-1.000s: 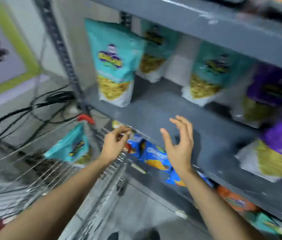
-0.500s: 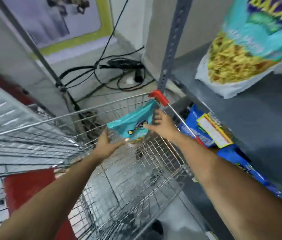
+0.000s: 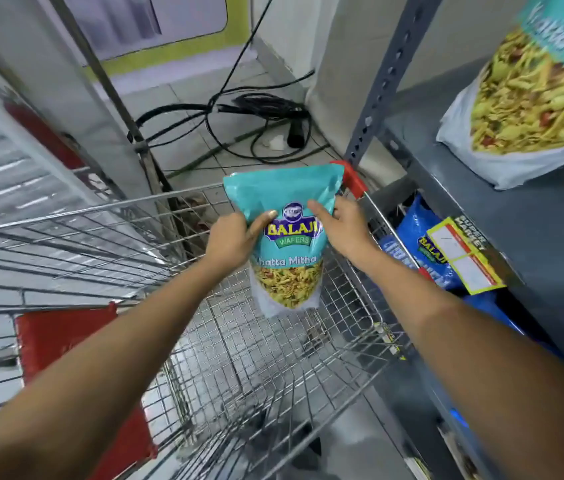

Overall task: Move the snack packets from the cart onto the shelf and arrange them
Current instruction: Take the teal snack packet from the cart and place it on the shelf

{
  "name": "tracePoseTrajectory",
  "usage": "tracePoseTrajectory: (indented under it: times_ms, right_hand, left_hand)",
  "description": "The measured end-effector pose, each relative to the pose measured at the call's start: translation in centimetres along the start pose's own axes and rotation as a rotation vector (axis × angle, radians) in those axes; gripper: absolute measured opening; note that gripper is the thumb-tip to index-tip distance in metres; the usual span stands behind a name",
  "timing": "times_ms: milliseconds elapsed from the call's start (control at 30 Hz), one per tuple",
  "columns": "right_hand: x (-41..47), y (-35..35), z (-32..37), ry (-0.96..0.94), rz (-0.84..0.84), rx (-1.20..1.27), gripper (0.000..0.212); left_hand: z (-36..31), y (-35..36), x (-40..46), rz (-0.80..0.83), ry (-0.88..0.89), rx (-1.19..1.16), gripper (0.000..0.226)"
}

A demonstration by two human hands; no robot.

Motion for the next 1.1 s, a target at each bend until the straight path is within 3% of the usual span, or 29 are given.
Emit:
tracePoseTrajectory:
  times_ms: [33,100,200,433,500,667,767,933,1100]
  right_hand:
    - [-0.3,-0.4,0.7,-0.018,-0.018,0.003,0.056]
    - [-1.8,-1.5,3.1,-0.033,-0.043,0.036,0.056]
    - [-4.5,-3.6,5.9,-0.017,-0.068,0.118,0.038]
    - [-13.6,-12.8,9.5,-0.083,-0.28,0.166,0.047]
    - [-16.6,-16.5,10.1,-0.102,-0.391,0.201,0.061]
    - [-23.4,-26.6,12.3,-0.199,-0.701,0.116,0.05]
    - [-26.2,-32.0,13.1,-0.249,-0.843,0.101,0.026]
    - [-27.4,-38.6,10.7,-0.247,-1.045,0.056,0.06]
    - [-26.5,-40.9,8.0,-0.14,-1.154,0.043,0.058]
  left_hand:
    - [-1.1,-1.2,-0.3,-0.025,0.047,0.068,0.07]
    - [-3.3,-3.3,-1.4,-0.054,0.105,0.137,0.061]
    - [-6.6,-6.0,-3.7,-0.03,0.175,0.115,0.077]
    - [-16.3,-7.7,-9.0,0.037,0.425,0.098,0.09]
    - [-19.6,-6.9,-10.1,0.092,0.485,0.031,0.091]
    - [-30.3,-4.0,-12.4,0.152,0.63,-0.106,0.07]
    - [-36.4,-1.3,-13.1,0.211,0.724,-0.192,0.066]
    - [-43.8,4.1,-12.2,0.261,0.809,-0.19,0.089]
    - [-46.4,9.4,-9.6,0.321,0.759,-0.264,0.076]
Point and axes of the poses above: each hand's wrist, its own x-axis towards the middle knuckle, its own y-axis out of the palm, z = x × y, the point moved 6 cm from there along x, towards the middle knuckle, and after that the axes turned 2 degrees about -x, right-handed, at the moved point
